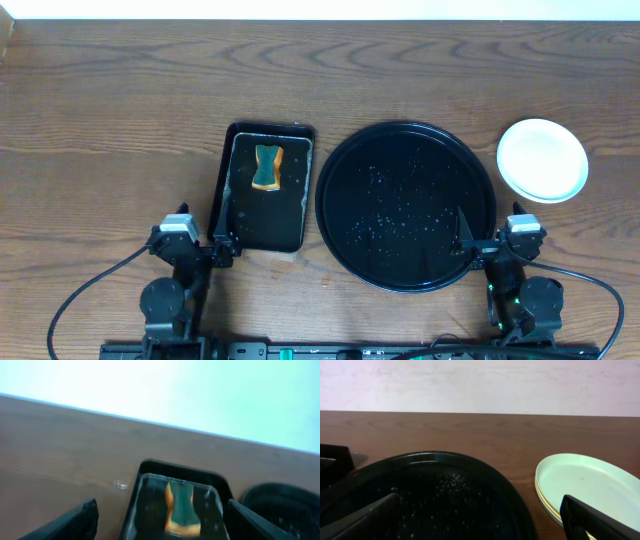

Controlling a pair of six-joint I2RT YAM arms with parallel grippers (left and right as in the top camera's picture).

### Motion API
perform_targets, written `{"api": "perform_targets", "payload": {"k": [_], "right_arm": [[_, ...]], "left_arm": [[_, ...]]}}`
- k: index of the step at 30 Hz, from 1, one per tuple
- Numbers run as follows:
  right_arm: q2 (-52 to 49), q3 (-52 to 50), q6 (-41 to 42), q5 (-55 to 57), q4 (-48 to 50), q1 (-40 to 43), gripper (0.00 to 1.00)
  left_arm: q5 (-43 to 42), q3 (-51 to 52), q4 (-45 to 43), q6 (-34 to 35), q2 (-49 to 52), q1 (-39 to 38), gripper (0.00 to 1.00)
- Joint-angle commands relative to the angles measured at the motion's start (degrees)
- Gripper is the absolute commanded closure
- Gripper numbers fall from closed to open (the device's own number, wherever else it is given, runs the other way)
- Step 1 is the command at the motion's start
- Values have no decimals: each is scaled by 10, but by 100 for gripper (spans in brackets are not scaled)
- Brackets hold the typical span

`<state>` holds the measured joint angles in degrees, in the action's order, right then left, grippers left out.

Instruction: Clean dirty plates on tray and stack at the side

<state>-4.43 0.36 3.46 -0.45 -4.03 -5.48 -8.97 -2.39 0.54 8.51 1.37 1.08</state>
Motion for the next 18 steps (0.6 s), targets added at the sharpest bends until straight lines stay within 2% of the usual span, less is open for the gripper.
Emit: {"api": "perform_targets", "payload": {"k": [1, 6, 10, 18], "right_arm": [[3, 0, 8, -5, -2, 7, 1], [3, 0, 8, -5, -2, 7, 1], [3, 0, 8, -5, -2, 7, 1], [3, 0, 8, -5, -2, 7, 1]], "left_arm": [[14, 23, -50, -15, -13, 3, 20], [65, 22, -48, -60, -13, 3, 20], [66, 22, 31, -57, -13, 2, 19], [67, 22, 35, -55, -12, 2, 20]]}}
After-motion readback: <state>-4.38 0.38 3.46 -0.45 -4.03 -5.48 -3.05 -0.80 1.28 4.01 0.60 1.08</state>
